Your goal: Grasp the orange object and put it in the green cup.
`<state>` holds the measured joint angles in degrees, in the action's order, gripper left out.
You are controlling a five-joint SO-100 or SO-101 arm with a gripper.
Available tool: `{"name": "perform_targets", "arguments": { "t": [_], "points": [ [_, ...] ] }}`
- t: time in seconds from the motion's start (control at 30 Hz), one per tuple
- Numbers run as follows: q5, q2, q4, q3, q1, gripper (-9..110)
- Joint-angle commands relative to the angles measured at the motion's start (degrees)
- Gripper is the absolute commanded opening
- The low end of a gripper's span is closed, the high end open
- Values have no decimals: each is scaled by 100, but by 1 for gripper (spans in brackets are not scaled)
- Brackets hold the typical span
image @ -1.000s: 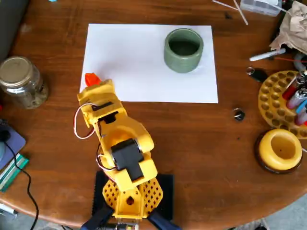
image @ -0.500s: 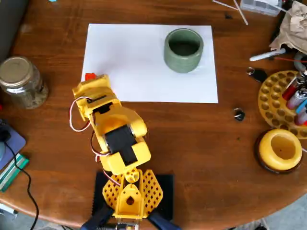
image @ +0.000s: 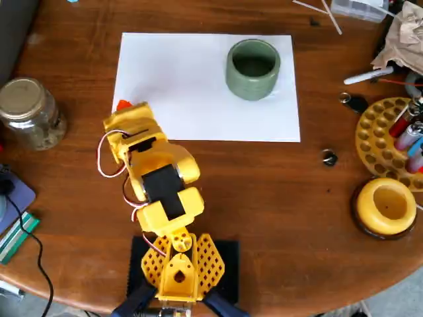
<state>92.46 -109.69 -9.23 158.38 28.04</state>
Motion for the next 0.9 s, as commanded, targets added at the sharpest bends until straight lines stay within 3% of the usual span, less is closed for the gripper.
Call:
{"name": "perform_targets", "arguments": {
  "t": [0.0, 0.2, 0.43, 0.87],
  "points": [
    [26, 0, -79, -158, -88, 0],
    [79, -352, 26, -44, -176, 0],
    [167, -2092, 1459, -79, -844, 0],
    [0, -2241, 1573, -861, -2338, 0]
  ]
}}
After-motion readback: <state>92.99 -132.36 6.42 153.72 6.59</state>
